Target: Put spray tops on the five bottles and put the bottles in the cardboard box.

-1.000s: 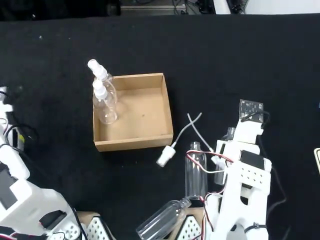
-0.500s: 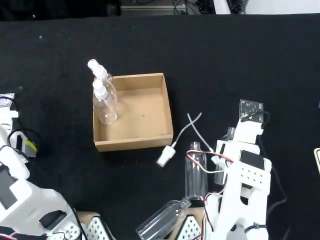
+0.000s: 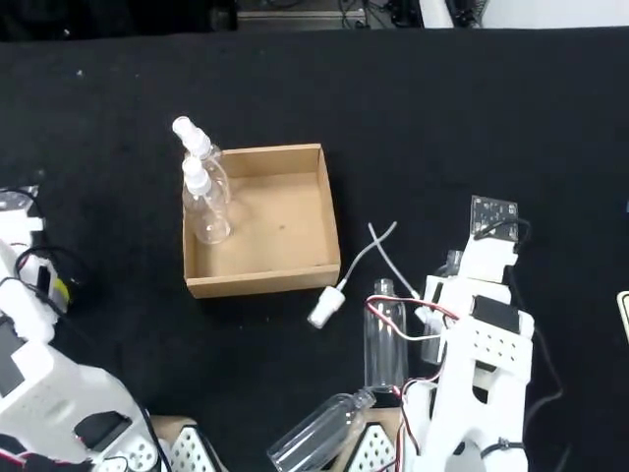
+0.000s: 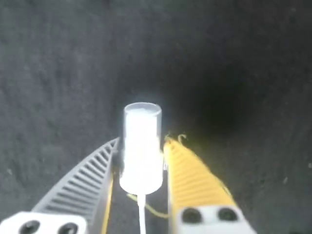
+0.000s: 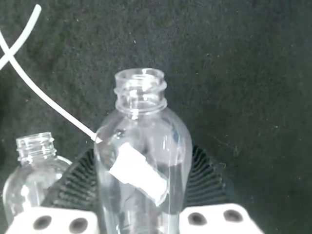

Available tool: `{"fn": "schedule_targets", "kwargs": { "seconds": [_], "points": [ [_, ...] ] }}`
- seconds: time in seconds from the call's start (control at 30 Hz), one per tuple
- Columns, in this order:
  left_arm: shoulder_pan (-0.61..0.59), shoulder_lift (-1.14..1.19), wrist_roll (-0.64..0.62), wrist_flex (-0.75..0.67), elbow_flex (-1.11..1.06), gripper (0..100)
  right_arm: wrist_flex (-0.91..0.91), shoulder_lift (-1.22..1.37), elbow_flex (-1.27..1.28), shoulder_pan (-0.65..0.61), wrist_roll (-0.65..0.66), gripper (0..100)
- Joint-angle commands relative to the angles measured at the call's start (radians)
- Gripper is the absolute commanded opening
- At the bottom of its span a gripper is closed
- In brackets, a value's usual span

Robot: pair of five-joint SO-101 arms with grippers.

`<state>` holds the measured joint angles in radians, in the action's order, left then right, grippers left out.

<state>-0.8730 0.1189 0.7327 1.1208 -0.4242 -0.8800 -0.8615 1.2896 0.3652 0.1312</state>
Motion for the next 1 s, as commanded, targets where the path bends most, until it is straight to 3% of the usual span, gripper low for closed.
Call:
{"fn": "schedule_targets", "kwargs": {
  "seconds": [0.0,0.17,0.3,0.47,0.6,0.77,0.97],
  "points": [
    [-0.012,-0.104,0.006,0.081,0.061,4,-0.054,-0.047,-0.108,-0.011,0.002,3.5],
    [-0.010,-0.264,-0.008,0.091,0.062,3,-0.233,-0.048,-0.332,-0.014,0.002,3.5],
    [-0.008,-0.439,-0.157,0.091,0.058,3,-0.258,-0.054,-0.404,-0.021,-0.008,3.5],
    [0.042,-0.617,-0.279,0.091,0.068,3,-0.230,-0.213,-0.389,-0.126,-0.092,3.5],
    [0.102,-0.735,-0.353,0.091,0.070,3,-0.161,-0.435,-0.354,-0.249,-0.137,3.4],
    [0.124,-0.876,-0.508,0.091,0.116,3,0.061,-0.667,-0.197,-0.405,-0.199,3.4],
    [0.203,-1.010,-0.628,0.086,0.334,3,0.226,-0.880,-0.007,-0.508,-0.239,3.4]
  ]
}}
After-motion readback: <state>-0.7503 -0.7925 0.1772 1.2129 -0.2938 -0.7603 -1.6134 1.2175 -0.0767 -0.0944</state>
